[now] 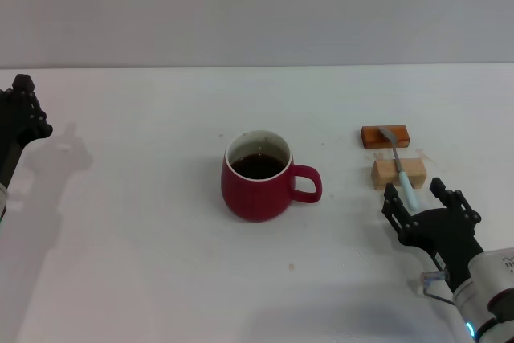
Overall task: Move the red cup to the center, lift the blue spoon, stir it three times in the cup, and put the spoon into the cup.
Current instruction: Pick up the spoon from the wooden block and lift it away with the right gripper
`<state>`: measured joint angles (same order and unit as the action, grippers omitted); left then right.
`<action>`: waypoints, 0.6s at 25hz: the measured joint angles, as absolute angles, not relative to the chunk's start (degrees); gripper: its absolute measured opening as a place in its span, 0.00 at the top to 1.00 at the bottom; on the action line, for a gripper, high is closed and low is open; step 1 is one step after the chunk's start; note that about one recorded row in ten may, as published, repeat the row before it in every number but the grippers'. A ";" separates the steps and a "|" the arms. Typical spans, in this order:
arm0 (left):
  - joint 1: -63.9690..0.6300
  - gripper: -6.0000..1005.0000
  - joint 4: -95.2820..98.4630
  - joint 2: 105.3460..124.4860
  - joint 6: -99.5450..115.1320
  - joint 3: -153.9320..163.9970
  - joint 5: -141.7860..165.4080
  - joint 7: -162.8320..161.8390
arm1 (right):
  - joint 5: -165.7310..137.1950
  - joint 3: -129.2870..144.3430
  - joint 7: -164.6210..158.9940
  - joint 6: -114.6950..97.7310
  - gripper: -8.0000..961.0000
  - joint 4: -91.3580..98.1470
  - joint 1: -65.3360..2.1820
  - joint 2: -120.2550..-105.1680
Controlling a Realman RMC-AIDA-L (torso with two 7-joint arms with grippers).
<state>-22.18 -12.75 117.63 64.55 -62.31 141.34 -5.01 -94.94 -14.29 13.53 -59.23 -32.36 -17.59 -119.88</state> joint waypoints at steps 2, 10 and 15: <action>-22.13 0.99 -12.80 117.58 64.70 -62.31 141.33 -5.01 | -94.93 -14.06 13.53 -59.23 0.35 -32.42 -17.59 -119.88; -21.92 0.99 -12.94 117.53 65.19 -62.15 141.32 -5.01 | -94.92 -13.69 13.54 -59.30 0.39 -32.57 -17.38 -119.88; -21.64 0.99 -13.02 117.51 65.66 -62.06 141.32 -5.01 | -94.92 -13.70 13.30 -59.30 0.48 -32.69 -17.30 -119.88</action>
